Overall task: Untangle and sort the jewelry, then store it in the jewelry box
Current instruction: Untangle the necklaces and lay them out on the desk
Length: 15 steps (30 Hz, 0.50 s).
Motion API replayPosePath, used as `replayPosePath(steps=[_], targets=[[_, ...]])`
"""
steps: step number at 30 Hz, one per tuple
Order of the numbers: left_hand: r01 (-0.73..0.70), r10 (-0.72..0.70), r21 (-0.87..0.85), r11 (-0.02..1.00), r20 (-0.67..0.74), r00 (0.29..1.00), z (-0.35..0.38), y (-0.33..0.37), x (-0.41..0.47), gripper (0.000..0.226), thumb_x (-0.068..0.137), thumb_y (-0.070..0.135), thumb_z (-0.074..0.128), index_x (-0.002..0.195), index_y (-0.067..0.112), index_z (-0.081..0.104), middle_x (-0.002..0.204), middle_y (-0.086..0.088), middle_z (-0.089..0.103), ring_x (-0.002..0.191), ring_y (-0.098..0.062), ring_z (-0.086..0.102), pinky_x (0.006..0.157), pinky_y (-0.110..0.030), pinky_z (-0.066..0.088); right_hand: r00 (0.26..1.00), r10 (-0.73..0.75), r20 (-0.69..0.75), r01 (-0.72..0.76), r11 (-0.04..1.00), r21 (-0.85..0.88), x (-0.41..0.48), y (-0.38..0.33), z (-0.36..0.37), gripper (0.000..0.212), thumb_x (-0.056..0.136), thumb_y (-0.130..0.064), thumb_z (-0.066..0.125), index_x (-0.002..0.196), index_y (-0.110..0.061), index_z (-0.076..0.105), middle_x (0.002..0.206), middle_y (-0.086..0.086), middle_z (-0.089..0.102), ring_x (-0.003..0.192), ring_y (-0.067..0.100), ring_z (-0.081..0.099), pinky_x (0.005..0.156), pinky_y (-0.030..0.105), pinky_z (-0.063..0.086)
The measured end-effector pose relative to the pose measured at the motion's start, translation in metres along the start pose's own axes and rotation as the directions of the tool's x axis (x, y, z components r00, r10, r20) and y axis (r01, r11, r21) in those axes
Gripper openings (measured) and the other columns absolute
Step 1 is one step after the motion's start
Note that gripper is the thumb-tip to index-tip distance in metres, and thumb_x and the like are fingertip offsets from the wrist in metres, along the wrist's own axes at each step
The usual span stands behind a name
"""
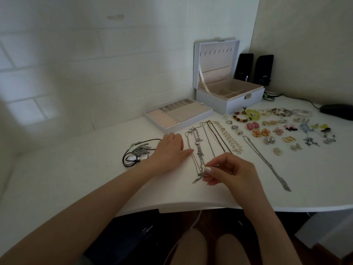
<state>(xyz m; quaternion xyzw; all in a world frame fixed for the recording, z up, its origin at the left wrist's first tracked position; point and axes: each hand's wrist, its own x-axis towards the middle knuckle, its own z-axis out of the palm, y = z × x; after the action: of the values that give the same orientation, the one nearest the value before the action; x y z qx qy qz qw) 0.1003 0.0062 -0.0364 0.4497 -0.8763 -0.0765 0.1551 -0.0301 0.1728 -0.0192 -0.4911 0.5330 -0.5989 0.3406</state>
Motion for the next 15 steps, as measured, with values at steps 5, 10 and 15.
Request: replayPosePath(steps=[5, 10, 15], targets=[[-0.069, 0.099, 0.256, 0.964, -0.108, 0.989, 0.002, -0.002, -0.009, 0.033, 0.098, 0.04, 0.039, 0.105, 0.008, 0.046, 0.111, -0.009, 0.047, 0.101, -0.024, 0.041, 0.084, -0.031, 0.032, 0.999, 0.022, -0.036, -0.021, 1.0, 0.008, -0.002, 0.002, 0.0, 0.007, 0.08, 0.005, 0.068, 0.08, -0.001, 0.068, 0.065, 0.015, 0.069, 0.063, 0.026, 0.069, 0.06, 0.027, 0.056], [-0.056, 0.122, 0.4, 0.915, -0.141, 0.982, -0.002, -0.012, -0.009, 0.027, 0.099, 0.028, 0.039, 0.115, 0.007, 0.045, 0.118, -0.01, 0.047, 0.107, -0.027, 0.041, 0.084, -0.032, 0.03, 0.994, 0.093, -0.058, -0.088, 0.993, 0.081, -0.004, 0.003, 0.003, 0.006, 0.077, 0.009, 0.069, 0.079, 0.004, 0.066, 0.068, 0.019, 0.069, 0.063, 0.03, 0.07, 0.059, 0.028, 0.058], [-0.395, 0.404, 0.081, 0.915, -0.176, 0.898, -0.01, -0.014, -0.008, 0.02, 0.083, 0.012, 0.064, 0.103, 0.014, 0.062, 0.104, -0.001, 0.059, 0.098, -0.02, 0.047, 0.085, -0.031, 0.035, 0.995, 0.072, -0.068, -0.074, 0.997, -0.018, -0.007, 0.0, 0.006, 0.007, 0.072, 0.005, 0.075, 0.073, -0.001, 0.071, 0.062, 0.001, 0.07, 0.055, 0.008, 0.064, 0.053, 0.012, 0.048]])
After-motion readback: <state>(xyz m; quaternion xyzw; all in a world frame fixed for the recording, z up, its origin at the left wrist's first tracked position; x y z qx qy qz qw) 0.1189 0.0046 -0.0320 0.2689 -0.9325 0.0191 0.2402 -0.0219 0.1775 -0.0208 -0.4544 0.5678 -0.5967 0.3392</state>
